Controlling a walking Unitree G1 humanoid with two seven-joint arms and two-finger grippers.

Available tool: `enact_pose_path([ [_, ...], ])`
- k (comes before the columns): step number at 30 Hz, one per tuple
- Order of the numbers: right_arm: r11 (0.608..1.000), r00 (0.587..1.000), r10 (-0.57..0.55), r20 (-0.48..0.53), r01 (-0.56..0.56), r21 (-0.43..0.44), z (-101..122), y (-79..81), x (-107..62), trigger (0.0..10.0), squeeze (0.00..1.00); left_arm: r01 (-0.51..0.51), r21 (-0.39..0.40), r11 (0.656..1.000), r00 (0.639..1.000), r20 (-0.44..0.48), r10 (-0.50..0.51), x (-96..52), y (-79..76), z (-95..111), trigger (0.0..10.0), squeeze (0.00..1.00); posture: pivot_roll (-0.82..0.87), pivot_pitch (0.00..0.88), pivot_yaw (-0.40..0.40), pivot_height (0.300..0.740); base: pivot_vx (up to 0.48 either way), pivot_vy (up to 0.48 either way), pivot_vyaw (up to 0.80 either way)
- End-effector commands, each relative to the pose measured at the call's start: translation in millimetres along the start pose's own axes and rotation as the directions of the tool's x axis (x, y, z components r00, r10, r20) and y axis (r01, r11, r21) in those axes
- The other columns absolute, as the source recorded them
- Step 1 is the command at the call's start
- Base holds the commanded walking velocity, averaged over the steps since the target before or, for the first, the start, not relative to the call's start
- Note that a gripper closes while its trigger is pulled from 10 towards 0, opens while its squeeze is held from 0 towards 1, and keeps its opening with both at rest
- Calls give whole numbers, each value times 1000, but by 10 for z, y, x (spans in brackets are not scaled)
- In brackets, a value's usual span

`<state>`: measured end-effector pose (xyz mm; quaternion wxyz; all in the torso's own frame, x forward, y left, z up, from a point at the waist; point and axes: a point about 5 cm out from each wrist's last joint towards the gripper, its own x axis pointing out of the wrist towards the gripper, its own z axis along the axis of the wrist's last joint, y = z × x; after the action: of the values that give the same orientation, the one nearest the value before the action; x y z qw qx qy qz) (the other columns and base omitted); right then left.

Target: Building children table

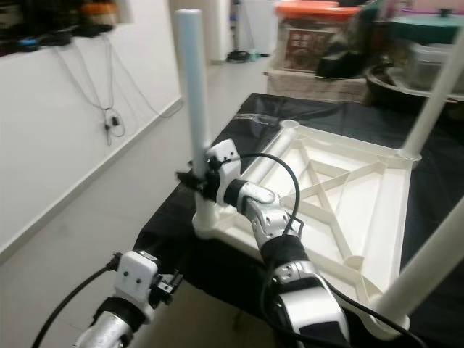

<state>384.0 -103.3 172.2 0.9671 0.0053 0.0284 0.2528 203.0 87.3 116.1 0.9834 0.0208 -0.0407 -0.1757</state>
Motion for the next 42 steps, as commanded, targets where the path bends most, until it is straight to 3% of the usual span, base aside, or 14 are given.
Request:
enact_pose_path([
  [1,937,934,-341,-108,347,45,-257,-371,-198,0,0,1,-5,1000,1000,-15,-1,-13,11,-28,10000,0,-36,0,23,740,0,0,0],
  [5,774,770,-627,-116,633,20,-307,-556,-424,0,0,0,-5,1000,1000,-15,0,-13,13,-26,10000,0,-34,0,24,740,0,0,0],
  [10,711,709,-696,-115,703,23,-318,-586,-509,0,0,0,-5,1000,1000,-14,0,-13,14,-25,10000,0,-34,0,24,740,0,0,0],
  [12,602,599,-792,-114,799,18,-344,-571,-595,0,0,0,-4,1000,1000,-14,-1,-9,15,-23,10000,0,-34,0,21,740,0,0,0],
  [18,534,530,-842,-98,846,-9,-334,-572,-593,0,0,0,-4,1000,1000,-12,0,-5,15,-21,10000,0,-34,0,21,740,0,0,0],
  [19,548,546,-834,-72,837,4,-283,-569,-566,6078,0,0,-4,1000,1000,-13,0,-5,15,-21,10000,0,-34,0,21,740,0,0,0],
  [21,560,560,-827,-53,828,14,-248,-564,-547,6078,0,0,-5,1000,1000,-14,0,-5,17,-24,10000,0,-37,0,25,740,0,0,0],
  [22,577,577,-816,-44,817,9,-229,-557,-527,10000,0,1,-5,1000,1000,-14,-1,-5,19,-25,10000,0,-37,0,25,740,0,0,0],
  [23,588,588,-808,-41,809,15,-224,-546,-521,10000,0,1,-5,1000,1000,-15,-1,-3,18,-26,10000,0,-38,0,25,740,0,0,0],
  [24,605,605,-795,-34,796,17,-225,-526,-518,10000,980,1,-6,1000,1000,-15,-1,-2,17,-26,10000,0,-38,0,25,740,0,0,0],
  [28,622,622,-783,-11,783,16,-213,-478,-523,10000,1000,1,-6,1000,1000,-15,-1,-2,15,-25,10000,0,-38,0,25,740,0,0,0],
  [33,622,622,-783,-3,783,12,-208,-468,-523,10000,1000,1,-6,1000,1000,-15,-1,-3,13,-25,10000,0,-38,0,25,740,0,0,0],
  [34,618,618,-786,8,786,-18,-236,-449,-558,10000,0,1,-8,1000,1000,-16,-1,-5,16,-24,10000,0,-40,0,24,740,0,0,0],
  [42,657,659,-753,1,751,-61,-337,-357,-618,10000,0,0,-14,1000,1000,-12,0,7,10,-16,10000,0,-95,0,31,740,0,0,0],
])
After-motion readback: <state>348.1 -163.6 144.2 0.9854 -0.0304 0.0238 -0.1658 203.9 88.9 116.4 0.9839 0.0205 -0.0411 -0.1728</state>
